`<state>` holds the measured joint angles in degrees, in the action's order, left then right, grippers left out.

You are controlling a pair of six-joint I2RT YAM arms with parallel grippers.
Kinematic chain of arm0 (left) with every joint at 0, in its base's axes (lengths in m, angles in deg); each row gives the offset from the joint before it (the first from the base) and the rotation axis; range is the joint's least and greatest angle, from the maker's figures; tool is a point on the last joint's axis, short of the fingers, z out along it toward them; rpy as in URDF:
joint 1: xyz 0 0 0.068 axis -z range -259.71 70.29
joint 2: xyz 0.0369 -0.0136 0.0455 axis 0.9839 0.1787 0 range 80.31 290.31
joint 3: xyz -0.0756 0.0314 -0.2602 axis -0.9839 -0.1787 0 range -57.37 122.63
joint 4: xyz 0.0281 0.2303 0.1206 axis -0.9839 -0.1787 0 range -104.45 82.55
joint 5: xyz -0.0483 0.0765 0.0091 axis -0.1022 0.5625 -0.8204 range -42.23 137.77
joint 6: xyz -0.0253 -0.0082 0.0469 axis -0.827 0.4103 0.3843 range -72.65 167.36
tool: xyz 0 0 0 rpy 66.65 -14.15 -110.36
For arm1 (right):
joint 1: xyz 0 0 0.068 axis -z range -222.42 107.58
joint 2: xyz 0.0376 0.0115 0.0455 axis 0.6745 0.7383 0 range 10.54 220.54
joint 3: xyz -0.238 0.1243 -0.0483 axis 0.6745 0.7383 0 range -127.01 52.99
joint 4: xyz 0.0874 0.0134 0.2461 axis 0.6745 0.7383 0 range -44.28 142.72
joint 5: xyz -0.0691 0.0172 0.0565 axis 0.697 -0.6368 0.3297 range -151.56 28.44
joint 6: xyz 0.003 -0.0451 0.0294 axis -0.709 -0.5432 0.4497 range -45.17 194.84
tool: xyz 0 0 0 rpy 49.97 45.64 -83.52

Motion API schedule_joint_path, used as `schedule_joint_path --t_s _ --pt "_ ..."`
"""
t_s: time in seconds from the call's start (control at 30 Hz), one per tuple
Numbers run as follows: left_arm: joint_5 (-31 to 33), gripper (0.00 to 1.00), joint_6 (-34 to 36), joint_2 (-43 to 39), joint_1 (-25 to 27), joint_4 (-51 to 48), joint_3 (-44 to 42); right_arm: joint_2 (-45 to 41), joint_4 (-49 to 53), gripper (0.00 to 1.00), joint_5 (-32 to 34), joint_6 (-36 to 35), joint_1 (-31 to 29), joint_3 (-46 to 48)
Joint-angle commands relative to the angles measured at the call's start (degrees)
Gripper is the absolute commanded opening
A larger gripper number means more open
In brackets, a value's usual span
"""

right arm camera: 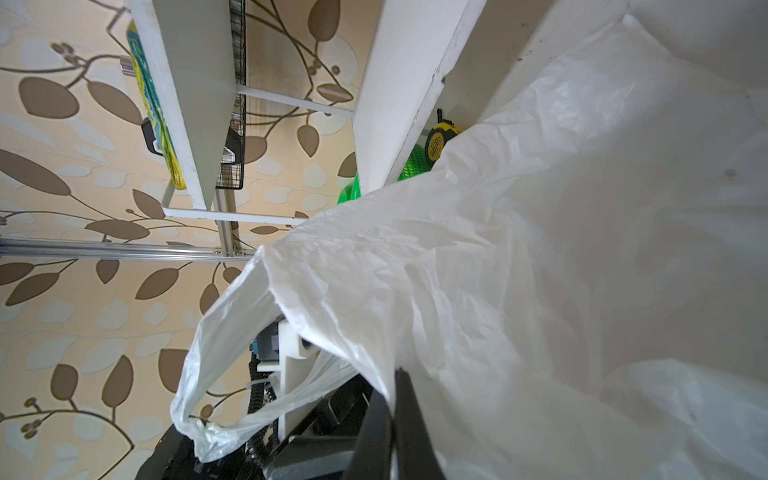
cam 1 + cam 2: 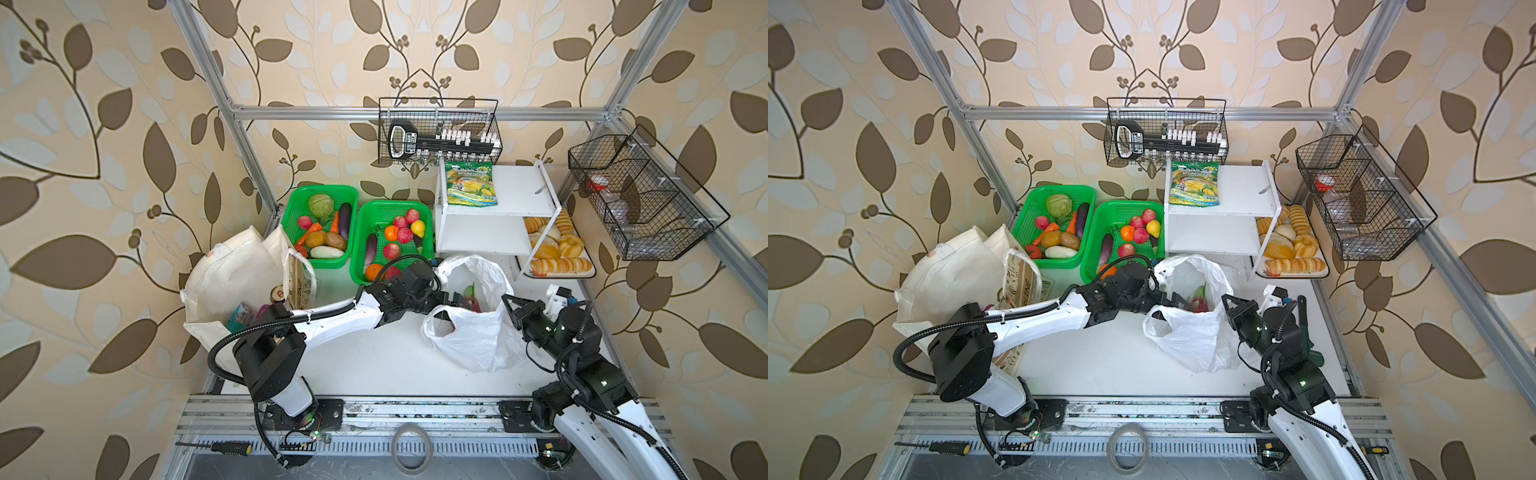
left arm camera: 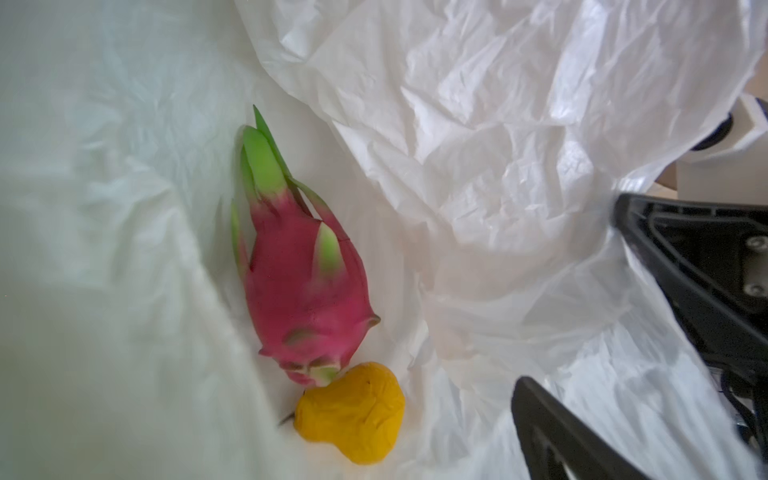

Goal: Place the mixed food into the grocery bags and tie them
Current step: 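Carry the yellow pear with the left gripper into the held plastic bag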

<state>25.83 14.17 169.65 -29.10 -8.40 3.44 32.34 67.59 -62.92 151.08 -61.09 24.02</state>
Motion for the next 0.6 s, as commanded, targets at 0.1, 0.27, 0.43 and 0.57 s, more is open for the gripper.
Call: schedule_joint_path --t_s 0.1,0.27,0.43,0.57 --pt "-1.4 0.99 5.2 -5.5 0.1 -6.5 4.3 0.3 1.0 0.00 3.3 2.8 1.3 0.9" --pt "-1.5 0.99 8.5 -11.9 0.1 -8.7 1.3 0.3 4.3 0.00 7.3 1.6 2.1 0.3" --pt "-1.3 0.99 12.6 -18.3 0.1 -12.4 -2.5 0.4 5.9 0.00 8.6 1.3 3.5 1.5" --pt "5.4 0.99 13.9 -23.3 0.1 -15.8 -4.3 0.2 5.8 0.00 9.7 1.4 4.4 2.2"
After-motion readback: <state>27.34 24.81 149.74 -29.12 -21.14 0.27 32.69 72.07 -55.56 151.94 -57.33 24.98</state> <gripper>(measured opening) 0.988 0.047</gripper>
